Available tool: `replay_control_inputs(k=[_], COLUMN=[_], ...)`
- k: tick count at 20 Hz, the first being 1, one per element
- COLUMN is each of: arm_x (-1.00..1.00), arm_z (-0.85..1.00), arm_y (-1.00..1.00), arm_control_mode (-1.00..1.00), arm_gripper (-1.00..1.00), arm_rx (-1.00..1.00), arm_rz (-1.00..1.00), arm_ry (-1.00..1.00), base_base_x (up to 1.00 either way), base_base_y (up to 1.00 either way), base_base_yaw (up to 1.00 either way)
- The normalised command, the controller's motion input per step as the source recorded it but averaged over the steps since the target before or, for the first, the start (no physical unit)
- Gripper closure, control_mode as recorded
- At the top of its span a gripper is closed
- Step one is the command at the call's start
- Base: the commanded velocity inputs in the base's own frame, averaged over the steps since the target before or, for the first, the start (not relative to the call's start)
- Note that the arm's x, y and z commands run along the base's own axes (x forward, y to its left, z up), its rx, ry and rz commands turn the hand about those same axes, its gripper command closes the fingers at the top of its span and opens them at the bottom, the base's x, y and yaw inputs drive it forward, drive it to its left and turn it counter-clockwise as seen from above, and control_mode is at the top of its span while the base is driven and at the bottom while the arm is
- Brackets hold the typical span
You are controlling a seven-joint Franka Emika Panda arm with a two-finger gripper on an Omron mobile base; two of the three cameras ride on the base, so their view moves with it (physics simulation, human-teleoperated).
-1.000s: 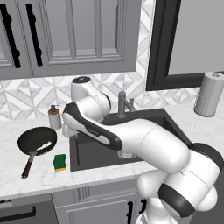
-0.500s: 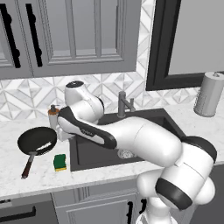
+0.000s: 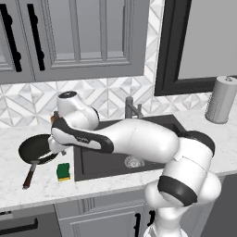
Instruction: Pick the pan and sponge and place them into the sink. Then turn on the water.
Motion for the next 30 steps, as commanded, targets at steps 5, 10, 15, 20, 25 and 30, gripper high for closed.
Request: replay_control_inputs(k=[5,10,15,20,25,30], arm_x=[0.20,0.16,0.13,0.01,0.03,0.04], arm_z=[-0.09,-0.10,-0.04,-0.03,-0.08,-0.34], arm_y=[0.41,0.35,0.32,0.14,0.08,0.38], arm_control_mode=[-1.00,-1.00,-1.00,-1.00,-1.00,-1.00], arm_gripper=[-1.00,-1.00,-1.00,-1.00,-1.00,-1.00], arm_rx=[0.00,0.00,0.00,0.00,0.00,0.00], arm_rz=[0.00,0.00,0.00,-0.02,0.00,-0.03], arm_ry=[0.12,0.07,0.00,0.00,0.01,0.00], base_base_x=[0.00,0.00,0.00,0.00,0.00,0.00], base_base_y=[0.00,0.00,0.00,0.00,0.00,0.00], base_base_yaw=[0.00,0.00,0.00,0.00,0.00,0.00])
